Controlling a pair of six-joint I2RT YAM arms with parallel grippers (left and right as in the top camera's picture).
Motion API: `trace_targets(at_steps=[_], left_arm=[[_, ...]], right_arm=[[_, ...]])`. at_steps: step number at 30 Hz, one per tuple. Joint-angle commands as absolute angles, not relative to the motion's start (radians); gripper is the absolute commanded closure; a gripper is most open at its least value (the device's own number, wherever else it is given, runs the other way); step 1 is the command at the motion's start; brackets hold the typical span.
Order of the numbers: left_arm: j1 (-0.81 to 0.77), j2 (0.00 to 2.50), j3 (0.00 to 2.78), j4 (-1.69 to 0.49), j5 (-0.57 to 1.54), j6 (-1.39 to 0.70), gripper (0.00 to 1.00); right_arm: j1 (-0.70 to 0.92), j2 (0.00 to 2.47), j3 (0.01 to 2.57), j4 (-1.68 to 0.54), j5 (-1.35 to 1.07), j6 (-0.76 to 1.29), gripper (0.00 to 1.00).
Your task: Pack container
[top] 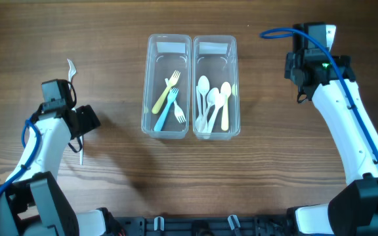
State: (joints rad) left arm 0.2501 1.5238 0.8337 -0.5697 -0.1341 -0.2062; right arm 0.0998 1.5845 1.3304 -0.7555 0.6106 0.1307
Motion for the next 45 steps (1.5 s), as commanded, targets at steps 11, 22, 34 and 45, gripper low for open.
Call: trace_targets(at_steps=[11,22,34,45], left_arm=[[0.256,1.684,0.703,-0.298,-0.11,-0.16,0.47],[0.255,1.685,0.728,-0.288,0.123,-0.165,0.96],[0.148,1.283,0.854,-0.135,0.908,-0.299,0.96],[-0.221,1.314,0.853,-0.086,0.405,-0.029,0.95]], right_arm=[[0.096,1.589,1.328,-0.752,0.628,0.131,0.0],[0.096,1.589,1.328,-0.752,0.628,0.131,0.0],[0.096,1.589,1.328,-0.752,0.628,0.131,0.0],[0.096,1.589,1.328,-0.752,0.628,0.131,0.0]])
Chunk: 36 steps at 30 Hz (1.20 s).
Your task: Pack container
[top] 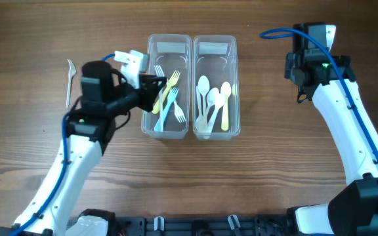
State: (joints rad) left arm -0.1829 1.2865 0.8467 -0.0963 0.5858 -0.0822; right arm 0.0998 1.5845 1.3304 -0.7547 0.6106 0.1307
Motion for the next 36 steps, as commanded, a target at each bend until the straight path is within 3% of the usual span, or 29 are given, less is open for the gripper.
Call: trace_targets(at_steps=[1,5,7,8,9,10,14,18,19,22,26,33,34,35,36], left_arm=[[-0.226,1.326,0.853,-0.081,0.39,-0.029,0.95],[-0.226,1.42,0.853,-0.025,0.384,-0.03,0.91],[-0.226,1.451,0.853,0.001,0.384,-0.03,0.71],[-0.226,1.457,0.853,0.009,0.384,-0.03,0.54],[-0.225,1.459,0.853,0.016,0.384,-0.03,0.22],[-0.225,1.459,0.853,0.031,0.384,-0.03,0.18],[-0.213,1.443,0.859,0.046,0.382,-0.03,0.2],[-0.128,1.364,0.859,0.017,0.231,-0.03,0.23],[-0.087,1.33,0.859,-0.016,0.18,-0.03,0.0],[-0.013,1.267,0.859,-0.061,0.145,-0.029,0.0],[0.115,1.257,0.857,-0.095,-0.139,-0.03,0.0],[0.288,1.531,0.857,0.008,-0.15,-0.029,0.01],[0.304,1.581,0.857,0.046,-0.143,-0.007,0.02],[0.318,1.626,0.857,0.072,-0.105,0.047,0.14],[0.325,1.661,0.857,0.097,-0.092,0.06,0.16]], right_arm=[[0.096,1.589,1.328,-0.752,0.628,0.131,0.0],[0.096,1.589,1.328,-0.752,0.628,0.131,0.0],[0.096,1.589,1.328,-0.752,0.628,0.131,0.0],[0.096,1.589,1.328,-0.752,0.628,0.131,0.0],[0.096,1.589,1.328,-0.752,0.628,0.131,0.0],[0.096,1.589,1.328,-0.752,0.628,0.131,0.0],[0.096,1.589,1.328,-0.752,0.628,0.131,0.0],[0.096,1.589,1.328,-0.751,0.628,0.131,0.0],[0.096,1.589,1.328,-0.751,0.628,0.131,0.0],[0.096,1.589,1.328,-0.751,0.628,0.131,0.0],[0.096,1.589,1.328,-0.751,0.628,0.131,0.0],[0.096,1.589,1.328,-0.749,0.628,0.131,0.0],[0.096,1.589,1.328,-0.749,0.628,0.13,0.0],[0.096,1.589,1.328,-0.749,0.628,0.131,0.0],[0.096,1.589,1.328,-0.749,0.628,0.131,0.0]])
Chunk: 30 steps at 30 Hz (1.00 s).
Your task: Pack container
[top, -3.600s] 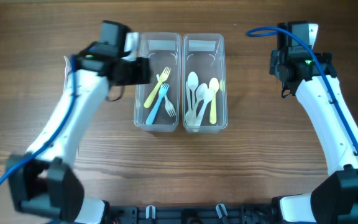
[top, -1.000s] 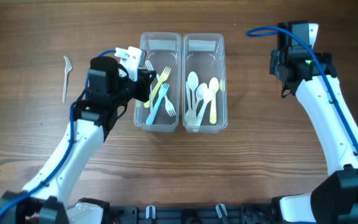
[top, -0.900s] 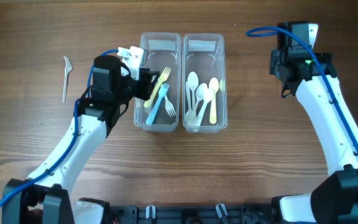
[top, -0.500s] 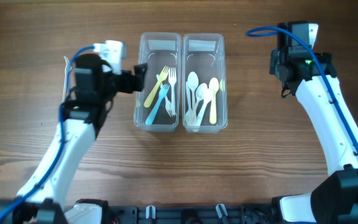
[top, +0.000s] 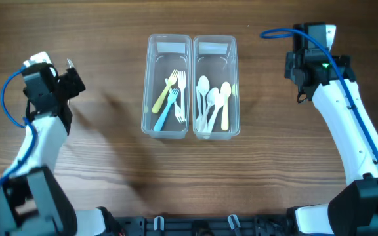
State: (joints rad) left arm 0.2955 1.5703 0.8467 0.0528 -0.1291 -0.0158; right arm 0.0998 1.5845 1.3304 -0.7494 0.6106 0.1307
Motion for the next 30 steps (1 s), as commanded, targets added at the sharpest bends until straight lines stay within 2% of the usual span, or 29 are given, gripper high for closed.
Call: trace_targets(at_steps=[1,7,14,17,18,21,25,26,30], left_arm=[[0.331,1.704,0.859,0.131,-0.09,0.062,0.16],[0.352,1.906,0.985,0.139,0.002,0.075,0.2],[0.36,1.953,1.046,0.112,0.076,0.128,0.21],[0.36,1.99,1.046,0.112,0.117,0.173,0.24],[0.36,1.998,1.046,0.112,0.138,0.221,0.27],[0.36,2.013,1.046,0.11,0.142,0.263,0.51],[0.353,2.01,1.046,0.085,0.142,0.213,0.92],[0.351,2.001,1.046,0.08,0.142,0.189,0.96],[0.324,1.898,1.046,0.071,0.157,0.168,0.96]], right_arm=[[0.096,1.589,1.328,-0.749,0.628,0.131,0.0],[0.096,1.589,1.328,-0.749,0.628,0.131,0.0],[0.096,1.589,1.328,-0.749,0.628,0.131,0.0],[0.096,1.589,1.328,-0.749,0.628,0.131,0.0],[0.096,1.589,1.328,-0.749,0.628,0.131,0.0],[0.096,1.589,1.328,-0.749,0.628,0.131,0.0],[0.096,1.589,1.328,-0.749,0.628,0.131,0.0],[0.096,1.589,1.328,-0.749,0.628,0.131,0.0],[0.096,1.589,1.328,-0.749,0.628,0.131,0.0]])
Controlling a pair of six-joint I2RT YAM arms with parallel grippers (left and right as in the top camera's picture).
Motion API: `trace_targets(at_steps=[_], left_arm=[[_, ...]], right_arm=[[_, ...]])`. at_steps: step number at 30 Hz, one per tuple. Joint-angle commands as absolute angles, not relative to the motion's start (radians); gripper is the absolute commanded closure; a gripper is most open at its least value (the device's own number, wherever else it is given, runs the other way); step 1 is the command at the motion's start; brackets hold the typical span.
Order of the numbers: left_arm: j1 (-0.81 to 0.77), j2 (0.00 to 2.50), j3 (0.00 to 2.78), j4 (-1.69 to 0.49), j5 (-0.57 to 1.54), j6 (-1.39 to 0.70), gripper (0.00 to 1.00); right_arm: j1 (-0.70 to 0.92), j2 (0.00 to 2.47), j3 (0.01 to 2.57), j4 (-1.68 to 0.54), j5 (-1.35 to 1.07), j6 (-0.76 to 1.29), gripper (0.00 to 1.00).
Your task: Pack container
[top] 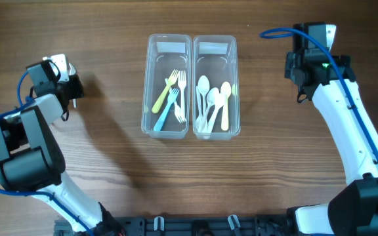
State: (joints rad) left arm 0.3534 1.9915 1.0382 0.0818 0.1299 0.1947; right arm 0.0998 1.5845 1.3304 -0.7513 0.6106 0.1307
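Observation:
Two clear containers stand side by side in the middle of the overhead view. The left container (pixel 169 40) holds a yellow, a blue and a white fork (pixel 182 84). Several pale spoons (pixel 212 101) lie in the right container (pixel 214 40). My left gripper (pixel 71 84) is low at the far left, over a white fork on the table (pixel 74 100) that it mostly hides. Whether its jaws are closed on that fork does not show. My right gripper (pixel 302 73) hangs at the back right, away from the containers, its fingers hidden.
The wooden table (pixel 274 183) carries nothing else. The left arm's base (pixel 25 157) fills the near left corner. A blue cable (pixel 281 31) loops off the right arm toward the back.
My left gripper has shifted slightly right and lower onto the white fork at the far left, and the arm has folded in closer. The right arm and the containers' contents are unchanged.
My left gripper first hung by a fork at the near left, with two forks in the left container. Then it held a white fork over that container. After that the fork lay inside and the gripper was back at the far left, where it now covers another fork.

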Motion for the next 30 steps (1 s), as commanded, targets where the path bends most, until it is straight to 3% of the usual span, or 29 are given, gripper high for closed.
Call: trace_targets(at_steps=[1,8,16,22,26,27,28,30], left_arm=[[0.311,1.852,1.046,0.07,0.157,0.168,0.96],[0.07,1.521,1.046,-0.006,0.214,0.038,0.96],[-0.36,1.526,1.045,-0.205,0.162,-0.014,0.96],[-0.395,1.526,1.045,-0.273,0.076,-0.192,0.96],[-0.396,1.526,1.045,-0.283,0.078,-0.196,0.96],[-0.396,1.526,1.045,-0.282,0.077,-0.196,0.7],[-0.395,1.526,1.045,-0.282,0.077,-0.195,0.12],[-0.395,1.526,1.045,-0.272,0.076,-0.19,0.0]], right_arm=[[0.096,1.589,1.328,-0.749,0.628,0.131,0.0],[0.096,1.589,1.328,-0.749,0.628,0.131,0.0],[0.096,1.589,1.328,-0.749,0.628,0.131,0.0],[0.096,1.589,1.328,-0.749,0.628,0.131,0.0],[0.096,1.589,1.328,-0.748,0.628,0.131,0.0],[0.096,1.589,1.328,-0.749,0.628,0.131,0.0],[0.096,1.589,1.328,-0.749,0.628,0.131,0.0],[0.096,1.589,1.328,-0.749,0.628,0.131,0.0]])
